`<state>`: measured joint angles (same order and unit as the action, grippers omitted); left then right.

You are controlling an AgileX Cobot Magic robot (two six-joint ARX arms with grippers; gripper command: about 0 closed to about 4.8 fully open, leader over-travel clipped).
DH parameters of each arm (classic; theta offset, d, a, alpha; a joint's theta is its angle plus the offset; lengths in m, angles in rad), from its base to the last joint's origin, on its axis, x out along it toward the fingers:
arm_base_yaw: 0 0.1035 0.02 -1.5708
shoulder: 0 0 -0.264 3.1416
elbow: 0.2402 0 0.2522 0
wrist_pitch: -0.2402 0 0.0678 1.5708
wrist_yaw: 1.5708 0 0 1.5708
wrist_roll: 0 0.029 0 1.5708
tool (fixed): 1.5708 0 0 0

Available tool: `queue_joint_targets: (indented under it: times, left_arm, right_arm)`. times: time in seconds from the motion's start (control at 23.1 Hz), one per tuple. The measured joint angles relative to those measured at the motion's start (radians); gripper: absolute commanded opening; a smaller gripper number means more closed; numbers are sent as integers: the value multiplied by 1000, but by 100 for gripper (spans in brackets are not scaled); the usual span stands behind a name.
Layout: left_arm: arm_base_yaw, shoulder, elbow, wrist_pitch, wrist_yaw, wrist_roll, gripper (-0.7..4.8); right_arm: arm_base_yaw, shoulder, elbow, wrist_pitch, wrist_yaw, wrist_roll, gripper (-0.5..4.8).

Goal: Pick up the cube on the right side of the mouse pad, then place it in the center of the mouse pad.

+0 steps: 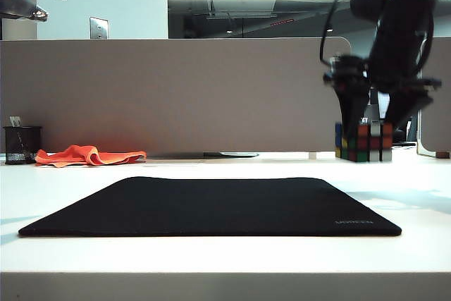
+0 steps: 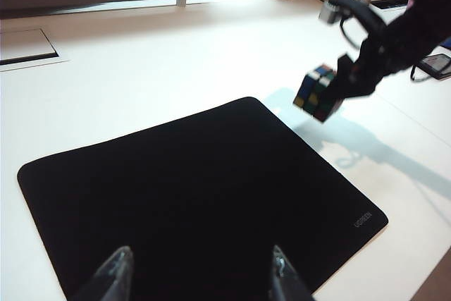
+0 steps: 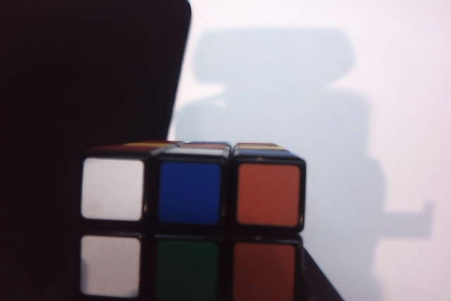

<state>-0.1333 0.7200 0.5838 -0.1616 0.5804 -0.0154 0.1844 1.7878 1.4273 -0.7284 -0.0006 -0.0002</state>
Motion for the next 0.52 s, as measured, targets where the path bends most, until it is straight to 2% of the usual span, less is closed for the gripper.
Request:
queue_joint_targets:
  times: [0.09, 0.26, 0.52]
  left_arm:
    - [0, 0, 0, 0, 0, 0, 246]
    - [0, 0, 0, 0, 0, 0, 246]
    - [0, 0, 0, 1, 22, 1, 246]
  right_arm:
    - [6, 0, 83, -61, -6, 0, 241]
    - [24, -1, 229, -170, -120, 1, 241]
    - [100, -17, 344, -178, -296, 1, 241]
